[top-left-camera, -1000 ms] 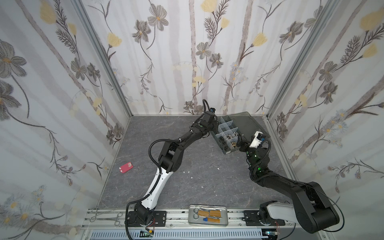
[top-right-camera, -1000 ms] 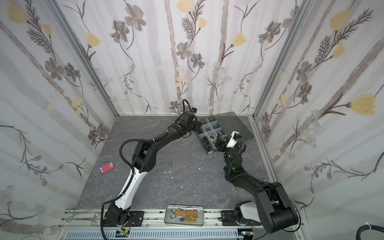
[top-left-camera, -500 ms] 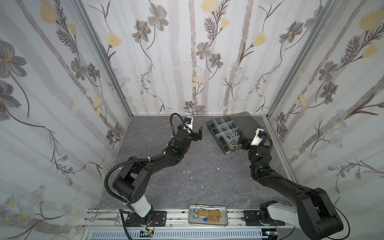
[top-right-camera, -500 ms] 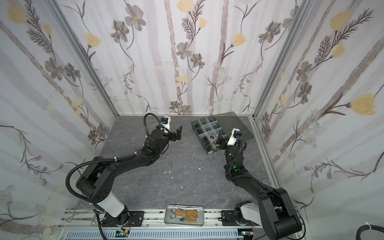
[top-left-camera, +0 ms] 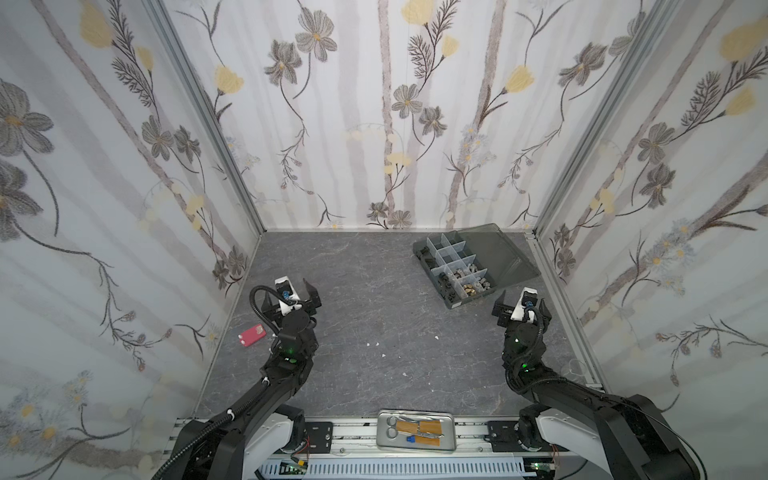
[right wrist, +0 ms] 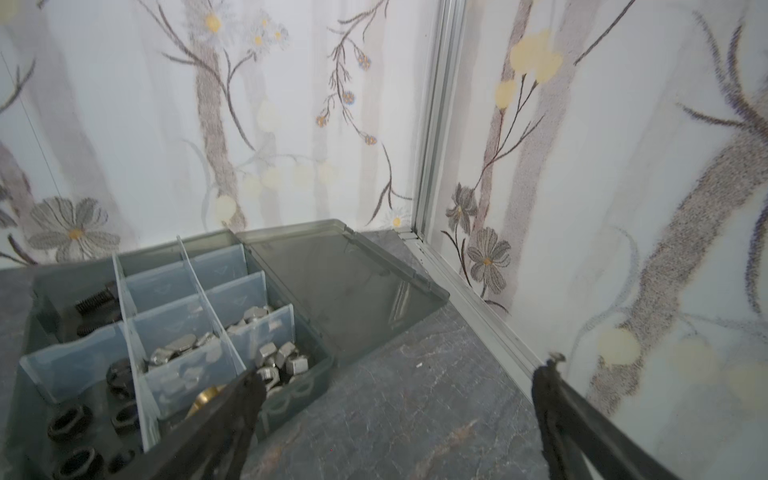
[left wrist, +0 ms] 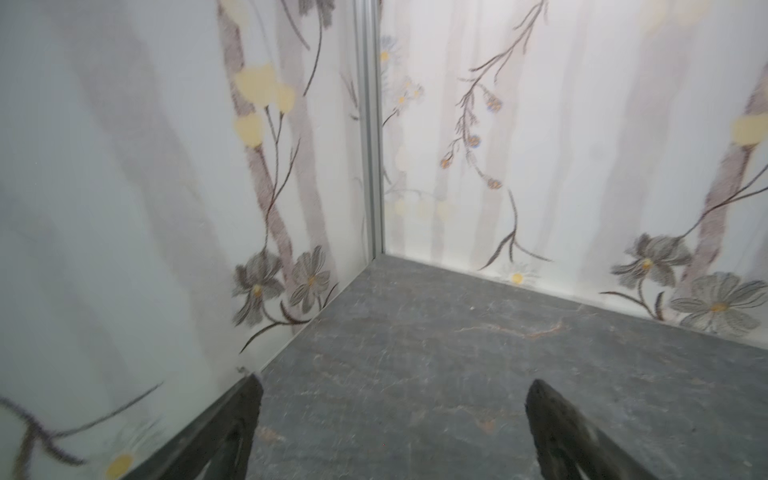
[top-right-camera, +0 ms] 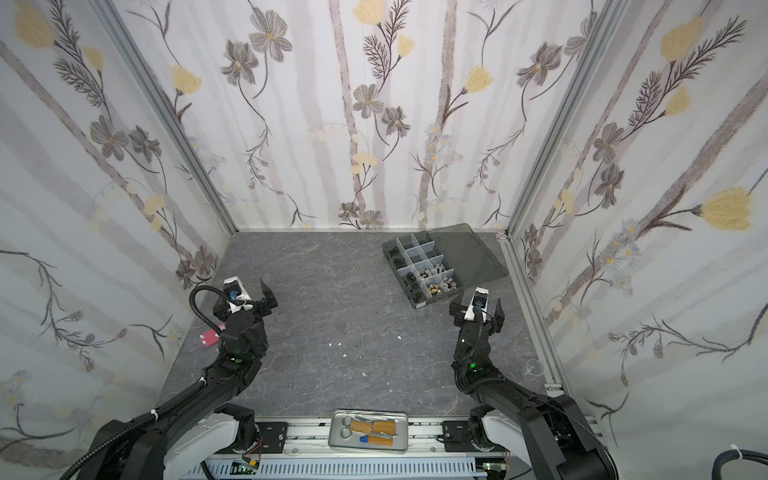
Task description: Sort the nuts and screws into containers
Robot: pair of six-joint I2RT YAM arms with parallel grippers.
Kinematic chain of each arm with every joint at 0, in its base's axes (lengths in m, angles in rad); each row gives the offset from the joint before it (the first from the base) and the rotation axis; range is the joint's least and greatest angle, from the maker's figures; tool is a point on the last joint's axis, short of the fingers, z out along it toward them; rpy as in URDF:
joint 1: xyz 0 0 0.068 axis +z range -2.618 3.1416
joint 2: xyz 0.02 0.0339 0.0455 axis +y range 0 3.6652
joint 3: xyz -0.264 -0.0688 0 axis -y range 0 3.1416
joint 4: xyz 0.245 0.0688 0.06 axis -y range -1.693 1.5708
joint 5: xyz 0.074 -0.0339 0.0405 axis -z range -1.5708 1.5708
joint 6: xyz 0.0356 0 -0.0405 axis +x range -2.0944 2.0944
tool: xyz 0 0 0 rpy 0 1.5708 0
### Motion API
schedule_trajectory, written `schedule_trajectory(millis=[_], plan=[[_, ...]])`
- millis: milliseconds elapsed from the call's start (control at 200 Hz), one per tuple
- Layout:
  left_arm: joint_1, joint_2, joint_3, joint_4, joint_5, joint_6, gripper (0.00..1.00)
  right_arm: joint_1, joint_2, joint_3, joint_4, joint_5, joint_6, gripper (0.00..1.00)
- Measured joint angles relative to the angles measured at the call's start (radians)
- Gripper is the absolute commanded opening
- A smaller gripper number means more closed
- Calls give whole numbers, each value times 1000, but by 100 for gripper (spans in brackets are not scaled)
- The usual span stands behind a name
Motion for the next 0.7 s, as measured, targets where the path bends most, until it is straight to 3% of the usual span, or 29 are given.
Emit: schedule_trajectory(millis=[125,425,550,699], plan=[[64,26,-103,35,37,-52,100,1,96,-15,43,11,-6,100],[97,298,-100,301,112,-67,100,13,286,-10,275,40,-42,100],[107,290,-107,394,181,-67,100,-8,303,-18,349,41,-49,100],[122,254,-46,381,248,-66,100,-56,344,-37,420,-19,-48,100]])
